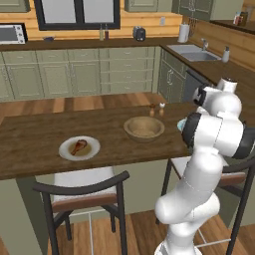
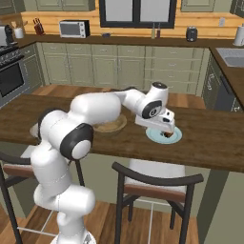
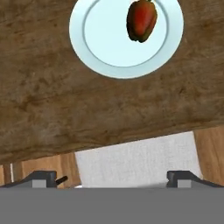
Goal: Pick the chicken drumstick and bell pepper from their plates and place them in the bowl. Then put the bowl in the fridge.
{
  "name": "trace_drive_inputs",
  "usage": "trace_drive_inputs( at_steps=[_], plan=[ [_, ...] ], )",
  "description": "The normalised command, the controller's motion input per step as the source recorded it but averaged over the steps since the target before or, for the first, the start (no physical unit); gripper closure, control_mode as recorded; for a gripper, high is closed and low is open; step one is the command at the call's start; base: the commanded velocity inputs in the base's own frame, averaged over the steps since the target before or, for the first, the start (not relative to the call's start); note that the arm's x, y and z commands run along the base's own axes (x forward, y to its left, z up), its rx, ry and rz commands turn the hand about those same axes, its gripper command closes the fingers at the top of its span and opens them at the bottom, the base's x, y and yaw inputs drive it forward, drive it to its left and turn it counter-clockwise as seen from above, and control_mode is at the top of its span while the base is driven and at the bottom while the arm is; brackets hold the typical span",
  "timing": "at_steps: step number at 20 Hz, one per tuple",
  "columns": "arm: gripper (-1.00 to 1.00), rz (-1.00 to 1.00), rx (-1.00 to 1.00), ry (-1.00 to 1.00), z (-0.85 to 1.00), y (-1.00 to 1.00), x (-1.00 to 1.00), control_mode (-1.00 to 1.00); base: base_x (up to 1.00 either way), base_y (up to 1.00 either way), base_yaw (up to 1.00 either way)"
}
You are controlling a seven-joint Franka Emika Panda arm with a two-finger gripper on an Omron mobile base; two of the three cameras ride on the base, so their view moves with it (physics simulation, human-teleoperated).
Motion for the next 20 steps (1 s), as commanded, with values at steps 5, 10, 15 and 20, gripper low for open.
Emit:
trace_drive_inputs(
  at_steps=[5, 10, 15, 20],
  plan=[
    [-1.00, -0.27, 0.00, 0.01, -0.17, -0.16, 0.75, -1.00, 0.00, 0.00, 0.00],
    [-1.00, -0.28, 0.00, 0.00, -0.31, -0.14, 0.72, -1.00, 0.00, 0.00, 0.00],
    [-1.00, -0.14, 0.00, -0.03, -0.41, -0.38, 0.24, -1.00, 0.00, 0.00, 0.00],
    [-1.00, -0.04, -0.01, -0.05, -0.36, -0.21, 0.02, -1.00, 0.00, 0.00, 0.00]
  ],
)
